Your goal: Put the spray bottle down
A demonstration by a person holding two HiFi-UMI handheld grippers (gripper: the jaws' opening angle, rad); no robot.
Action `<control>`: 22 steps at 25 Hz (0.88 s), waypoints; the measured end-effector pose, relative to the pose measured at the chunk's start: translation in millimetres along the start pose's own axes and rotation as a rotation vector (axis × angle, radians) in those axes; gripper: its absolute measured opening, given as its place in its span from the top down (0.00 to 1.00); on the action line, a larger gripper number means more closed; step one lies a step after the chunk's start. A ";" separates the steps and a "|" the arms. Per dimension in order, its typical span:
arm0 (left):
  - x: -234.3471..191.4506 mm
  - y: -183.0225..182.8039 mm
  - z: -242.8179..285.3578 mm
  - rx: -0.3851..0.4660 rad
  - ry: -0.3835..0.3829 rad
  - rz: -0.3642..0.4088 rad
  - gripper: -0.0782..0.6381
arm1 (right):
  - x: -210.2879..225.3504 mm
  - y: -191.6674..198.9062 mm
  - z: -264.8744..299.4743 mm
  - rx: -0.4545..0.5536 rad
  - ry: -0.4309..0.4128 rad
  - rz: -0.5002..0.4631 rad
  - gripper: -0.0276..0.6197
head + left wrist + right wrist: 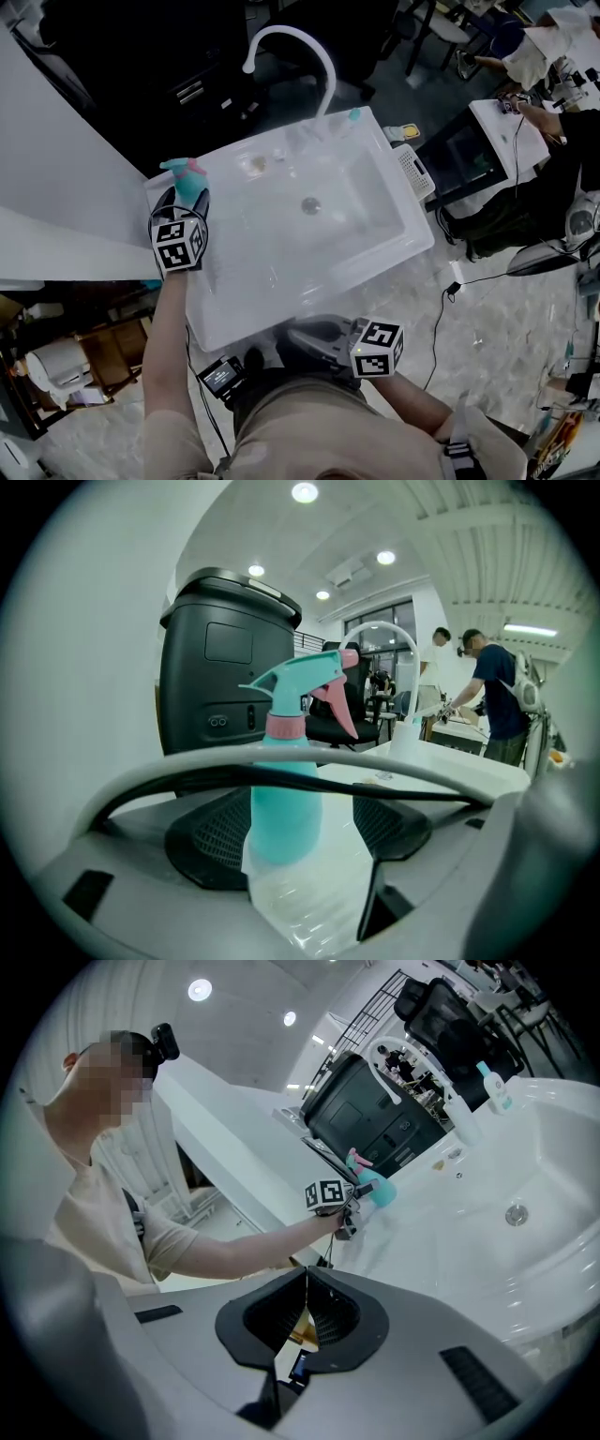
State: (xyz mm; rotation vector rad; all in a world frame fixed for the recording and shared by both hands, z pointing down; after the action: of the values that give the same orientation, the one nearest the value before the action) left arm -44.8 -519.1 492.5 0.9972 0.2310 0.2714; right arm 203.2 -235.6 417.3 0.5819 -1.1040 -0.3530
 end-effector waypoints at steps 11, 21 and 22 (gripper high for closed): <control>20.6 3.9 -46.3 0.029 0.147 -0.098 0.45 | -25.8 1.2 0.5 -0.003 -0.044 -0.020 0.93; 36.6 -6.1 -86.6 0.042 0.418 -0.042 0.51 | -41.4 -8.3 31.8 -0.015 -0.025 -0.080 0.93; 38.3 -3.6 -92.5 0.040 0.440 -0.032 0.54 | -43.6 -6.3 33.9 -0.019 -0.022 -0.083 0.93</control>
State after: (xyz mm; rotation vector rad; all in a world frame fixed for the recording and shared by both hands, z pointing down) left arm -37.2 -435.0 438.4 0.9643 0.6540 0.4579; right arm 154.3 -225.9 392.7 0.6096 -1.0982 -0.4426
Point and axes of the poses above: the fingertips, and each gripper's own axes: z forward along the fingers, x to its right, y out of its underside, the point moved 7 cm from there along -z, backward along the fingers, and after that the axes turned 6 degrees about -x, right-handed, at the moved point
